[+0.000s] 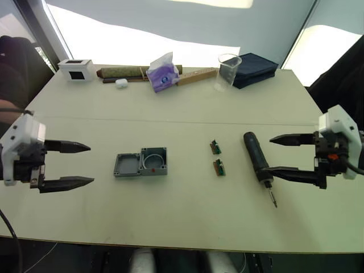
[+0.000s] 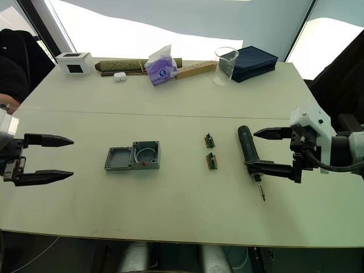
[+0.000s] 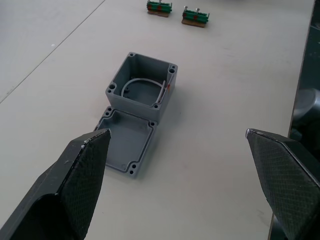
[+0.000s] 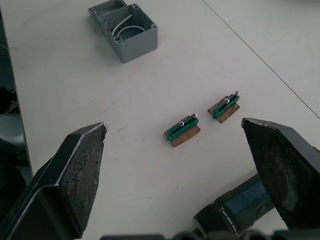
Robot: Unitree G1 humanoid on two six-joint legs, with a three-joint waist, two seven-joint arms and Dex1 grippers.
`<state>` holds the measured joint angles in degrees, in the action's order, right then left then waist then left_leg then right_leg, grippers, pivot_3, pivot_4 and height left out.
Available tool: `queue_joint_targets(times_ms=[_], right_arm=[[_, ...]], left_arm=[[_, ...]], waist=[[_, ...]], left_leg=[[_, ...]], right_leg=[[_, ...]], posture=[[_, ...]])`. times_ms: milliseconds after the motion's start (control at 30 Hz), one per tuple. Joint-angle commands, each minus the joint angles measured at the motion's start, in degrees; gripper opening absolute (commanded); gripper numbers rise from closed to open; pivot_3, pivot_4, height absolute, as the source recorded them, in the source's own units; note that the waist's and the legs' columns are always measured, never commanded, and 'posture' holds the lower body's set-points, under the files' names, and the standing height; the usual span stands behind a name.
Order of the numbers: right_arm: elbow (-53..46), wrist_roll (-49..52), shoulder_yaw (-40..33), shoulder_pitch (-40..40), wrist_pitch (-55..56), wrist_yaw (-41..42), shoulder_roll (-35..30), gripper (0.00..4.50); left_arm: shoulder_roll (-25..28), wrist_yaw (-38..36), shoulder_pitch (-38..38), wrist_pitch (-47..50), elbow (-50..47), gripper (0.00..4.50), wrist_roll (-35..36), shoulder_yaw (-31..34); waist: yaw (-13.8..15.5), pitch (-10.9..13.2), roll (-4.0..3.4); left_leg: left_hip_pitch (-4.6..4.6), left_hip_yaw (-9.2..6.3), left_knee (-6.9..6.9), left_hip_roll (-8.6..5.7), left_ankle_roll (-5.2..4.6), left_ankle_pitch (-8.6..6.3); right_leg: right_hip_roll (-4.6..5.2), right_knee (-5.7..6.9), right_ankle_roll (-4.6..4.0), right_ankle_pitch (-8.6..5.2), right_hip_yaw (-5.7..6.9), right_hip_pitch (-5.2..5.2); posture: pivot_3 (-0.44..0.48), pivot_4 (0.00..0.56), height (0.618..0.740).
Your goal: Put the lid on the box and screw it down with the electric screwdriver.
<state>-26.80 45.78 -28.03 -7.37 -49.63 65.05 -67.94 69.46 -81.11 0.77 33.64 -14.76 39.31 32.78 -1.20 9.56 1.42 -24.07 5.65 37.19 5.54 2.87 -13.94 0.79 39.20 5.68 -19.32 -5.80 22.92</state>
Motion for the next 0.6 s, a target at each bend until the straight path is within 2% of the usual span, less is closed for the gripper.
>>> queue_joint_targets(times_ms=[33,600], right_arm=[[-1.6,0.9,-2.9,0.3,0.1,-0.6,0.2,4.50],[-3.6,3.4,-2.8,0.2,-1.4,-4.2,0.6,4.50]], left_arm=[[-0.2,-0.1,-0.4,-0.1,-0.8,4.45,0.6,2.2],[-0.4,0.7,-3.2,-1.1,0.4,4.45,-0.2,-1.2]], waist=[[0.0,0.0,0.00],[0.0,0.0,0.00]], left_leg=[[0.00,0.00,0.00,0.00,0.00,0.00],[0.00,0.01,0.01,0.00,0.00,0.00]], right_leg=[[0.00,0.00,0.00,0.00,0.00,0.00],[-0.01,0.01,0.11,0.06,0.00,-0.01]], posture=[[0.000,0.150,0.721],[0.000,0.150,0.721]])
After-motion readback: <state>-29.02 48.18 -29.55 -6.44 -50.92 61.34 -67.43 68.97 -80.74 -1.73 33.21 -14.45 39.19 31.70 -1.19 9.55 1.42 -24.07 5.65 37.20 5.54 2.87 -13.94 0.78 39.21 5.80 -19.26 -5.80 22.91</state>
